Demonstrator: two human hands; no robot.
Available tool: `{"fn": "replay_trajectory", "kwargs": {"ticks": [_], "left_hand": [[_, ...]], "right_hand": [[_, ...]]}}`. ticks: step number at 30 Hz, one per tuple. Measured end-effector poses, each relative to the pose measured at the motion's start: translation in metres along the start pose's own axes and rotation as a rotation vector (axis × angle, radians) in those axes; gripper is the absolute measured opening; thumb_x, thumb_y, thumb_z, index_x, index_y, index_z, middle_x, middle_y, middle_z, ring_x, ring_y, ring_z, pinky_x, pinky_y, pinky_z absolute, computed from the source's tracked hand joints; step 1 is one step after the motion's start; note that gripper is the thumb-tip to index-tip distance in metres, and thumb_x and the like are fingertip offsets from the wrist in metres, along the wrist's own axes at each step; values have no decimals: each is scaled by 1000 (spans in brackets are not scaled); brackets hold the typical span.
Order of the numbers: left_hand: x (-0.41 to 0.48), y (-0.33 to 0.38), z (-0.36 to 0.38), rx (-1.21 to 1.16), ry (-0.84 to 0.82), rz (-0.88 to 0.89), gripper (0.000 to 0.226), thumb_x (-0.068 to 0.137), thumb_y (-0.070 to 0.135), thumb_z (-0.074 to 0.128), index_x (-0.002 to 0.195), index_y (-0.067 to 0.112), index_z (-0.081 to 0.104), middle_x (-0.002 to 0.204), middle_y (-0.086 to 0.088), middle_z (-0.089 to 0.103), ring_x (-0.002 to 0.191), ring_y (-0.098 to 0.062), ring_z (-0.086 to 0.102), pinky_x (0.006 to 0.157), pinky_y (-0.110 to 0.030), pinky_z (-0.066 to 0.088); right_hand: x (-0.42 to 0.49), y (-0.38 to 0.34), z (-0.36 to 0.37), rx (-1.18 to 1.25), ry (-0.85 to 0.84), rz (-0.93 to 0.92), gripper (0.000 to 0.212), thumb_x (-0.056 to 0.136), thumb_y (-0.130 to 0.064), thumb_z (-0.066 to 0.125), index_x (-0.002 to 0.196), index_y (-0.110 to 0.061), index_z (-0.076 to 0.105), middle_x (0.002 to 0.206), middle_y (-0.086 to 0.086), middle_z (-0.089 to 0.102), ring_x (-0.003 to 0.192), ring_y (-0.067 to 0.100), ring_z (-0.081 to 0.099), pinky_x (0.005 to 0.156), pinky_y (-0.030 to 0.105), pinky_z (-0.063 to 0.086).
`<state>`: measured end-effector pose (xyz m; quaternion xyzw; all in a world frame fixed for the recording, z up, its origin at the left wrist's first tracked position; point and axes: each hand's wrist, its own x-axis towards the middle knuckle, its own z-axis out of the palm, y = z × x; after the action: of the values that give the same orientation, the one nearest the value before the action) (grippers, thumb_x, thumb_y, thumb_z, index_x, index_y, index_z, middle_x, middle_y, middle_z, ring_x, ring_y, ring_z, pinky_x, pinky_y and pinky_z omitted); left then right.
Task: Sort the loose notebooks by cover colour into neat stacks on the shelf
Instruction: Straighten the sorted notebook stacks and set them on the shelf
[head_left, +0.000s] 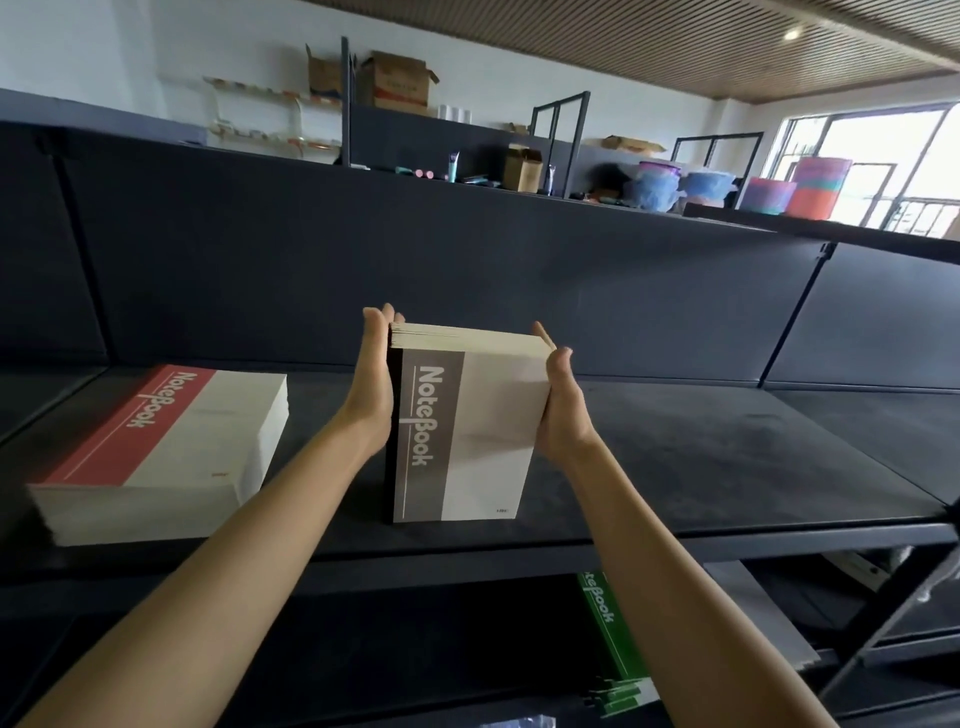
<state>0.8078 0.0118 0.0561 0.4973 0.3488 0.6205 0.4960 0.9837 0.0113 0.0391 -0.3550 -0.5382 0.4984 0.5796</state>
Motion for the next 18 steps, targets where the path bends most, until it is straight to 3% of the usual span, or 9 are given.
{"fn": "replay_trajectory", "kwargs": {"ticks": [2,5,7,10,13,16,18], "left_hand": [[-1,-10,-6,19,-24,42,70,94,63,17,151,22,13,155,3,24,141,-17,28,114,-35,24],[-9,-34,-13,97,-68,80,116,58,89,50,144,13,34,138,-4,51,126,-19,49,108,-41,37],[-16,-52,-17,111,-55,98,123,48,88,60,139,7,39,121,1,61,111,-11,60,96,-31,48],[-21,-68,-20,105,-41,112,123,47,85,64,140,8,36,116,7,61,106,-7,61,84,-22,51],[-21,-72,-21,92,-25,125,110,53,76,67,136,10,39,112,8,61,106,-9,61,79,-17,51],[-20,-74,-19,104,-1,130,94,46,84,64,116,23,49,105,6,63,92,-2,65,78,-20,53],[-19,-73,-17,140,48,129,73,53,77,65,105,27,51,100,4,63,88,-5,65,77,-23,54]], "right_hand": [[2,11,-5,-73,-37,-22,116,44,-74,77,138,-23,29,119,-3,58,103,15,62,81,35,56],[-3,43,-10,-102,-68,10,113,45,-59,87,130,1,41,106,5,66,98,21,65,78,37,54],[-9,63,-11,-68,-56,22,108,43,-55,89,124,4,47,102,4,68,98,24,64,79,38,54],[-13,76,-12,-65,-30,23,105,43,-51,90,120,7,51,99,3,71,94,22,66,76,34,54],[-13,78,-11,-80,-30,33,84,49,-34,86,117,5,55,94,1,73,89,19,67,73,32,54],[-14,76,-11,-74,-8,30,69,54,-29,77,113,1,57,92,0,73,86,18,68,70,32,55],[-13,74,-10,-83,9,30,65,55,-29,77,110,-1,58,90,-1,73,83,17,68,68,31,55]]}}
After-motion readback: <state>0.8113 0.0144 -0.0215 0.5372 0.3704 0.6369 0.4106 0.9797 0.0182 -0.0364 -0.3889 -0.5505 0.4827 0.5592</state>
